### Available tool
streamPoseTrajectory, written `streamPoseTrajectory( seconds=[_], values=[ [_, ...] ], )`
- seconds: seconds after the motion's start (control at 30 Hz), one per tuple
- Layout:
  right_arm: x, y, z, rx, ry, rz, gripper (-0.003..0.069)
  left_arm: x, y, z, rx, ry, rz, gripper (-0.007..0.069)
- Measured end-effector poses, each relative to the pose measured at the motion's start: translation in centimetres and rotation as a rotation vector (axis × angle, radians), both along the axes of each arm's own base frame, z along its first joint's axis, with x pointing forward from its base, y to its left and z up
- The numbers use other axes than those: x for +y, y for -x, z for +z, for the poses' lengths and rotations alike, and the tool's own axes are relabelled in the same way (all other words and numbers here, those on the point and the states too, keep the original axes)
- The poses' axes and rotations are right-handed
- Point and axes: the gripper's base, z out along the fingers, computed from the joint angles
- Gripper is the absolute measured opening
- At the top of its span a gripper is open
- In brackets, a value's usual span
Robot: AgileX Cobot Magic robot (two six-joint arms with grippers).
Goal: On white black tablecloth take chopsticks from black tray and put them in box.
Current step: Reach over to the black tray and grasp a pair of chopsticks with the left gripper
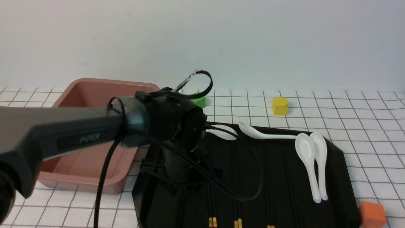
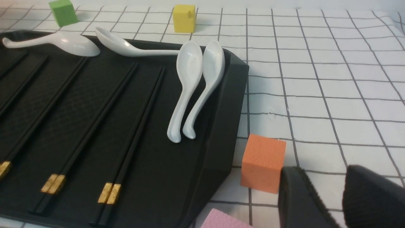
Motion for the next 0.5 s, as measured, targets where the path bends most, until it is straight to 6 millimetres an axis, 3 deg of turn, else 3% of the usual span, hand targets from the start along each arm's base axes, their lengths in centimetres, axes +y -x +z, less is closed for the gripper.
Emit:
streamPoseTrajectory(
  seconds=[0.1,0.27,0.5],
  values=[
    [0.0,0.0,0.0,0.0,0.0,0.0,0.024,-0.1,-0.1,-1.6,0.033,-0.021,0.011,0.027],
    [0.0,0.0,0.0,0.0,0.0,0.0,0.024,-0.3,-0.4,-2.0,0.035,-0.016,0.031,0.0255],
    [0.0,0.0,0.0,0.0,0.0,0.0,0.024,-0.5,-0.4,-1.9,0.049,0.001,0.061,0.0074]
  ],
)
